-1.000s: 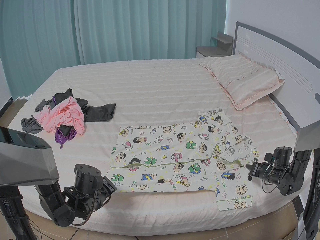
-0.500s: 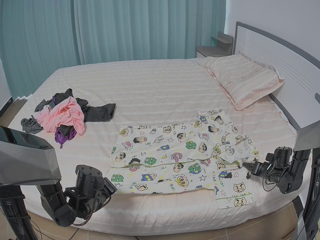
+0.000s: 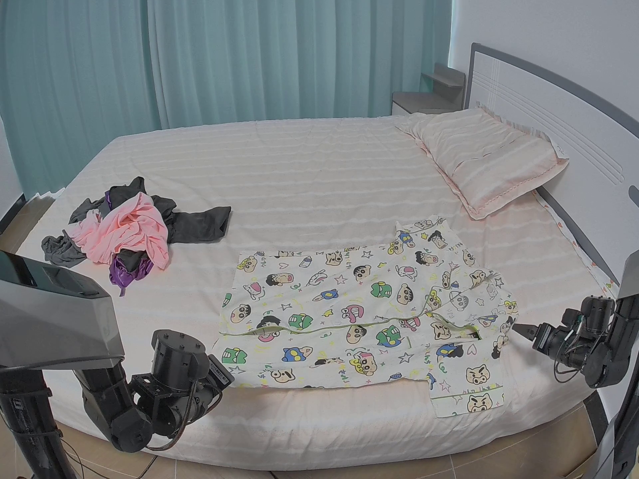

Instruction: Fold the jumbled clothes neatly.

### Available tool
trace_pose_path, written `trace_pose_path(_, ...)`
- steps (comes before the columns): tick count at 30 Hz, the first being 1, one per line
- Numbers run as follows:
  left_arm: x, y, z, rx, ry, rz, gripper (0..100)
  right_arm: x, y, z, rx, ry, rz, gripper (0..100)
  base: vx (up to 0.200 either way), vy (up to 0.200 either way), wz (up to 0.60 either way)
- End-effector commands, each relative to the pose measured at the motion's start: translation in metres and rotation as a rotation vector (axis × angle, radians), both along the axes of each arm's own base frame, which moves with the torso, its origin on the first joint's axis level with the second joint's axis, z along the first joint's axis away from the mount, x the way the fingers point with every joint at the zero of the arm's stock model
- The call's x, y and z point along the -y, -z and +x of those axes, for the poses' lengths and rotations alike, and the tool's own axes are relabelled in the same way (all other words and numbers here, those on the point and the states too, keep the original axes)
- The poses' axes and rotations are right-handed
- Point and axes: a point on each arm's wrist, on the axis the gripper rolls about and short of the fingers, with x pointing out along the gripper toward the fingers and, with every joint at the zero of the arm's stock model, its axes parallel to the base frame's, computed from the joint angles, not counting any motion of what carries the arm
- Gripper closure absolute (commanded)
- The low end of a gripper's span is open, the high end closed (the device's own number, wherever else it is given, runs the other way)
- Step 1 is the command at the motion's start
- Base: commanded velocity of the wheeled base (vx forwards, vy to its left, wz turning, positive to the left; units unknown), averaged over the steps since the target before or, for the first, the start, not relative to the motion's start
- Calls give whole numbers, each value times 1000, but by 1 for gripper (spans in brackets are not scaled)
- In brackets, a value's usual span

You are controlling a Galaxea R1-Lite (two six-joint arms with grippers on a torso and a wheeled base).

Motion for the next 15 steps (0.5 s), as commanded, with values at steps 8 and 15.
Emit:
trace_pose_path(8, -1, 1, -1, -6, 0, 2, 100, -28, -7, -67, -76, -309, 30, 0, 0, 0, 0)
trace_pose_path(15, -1, 1, -1, -6, 0, 1, 100, -39, 3, -67, -102, -419, 19, 0, 0, 0, 0)
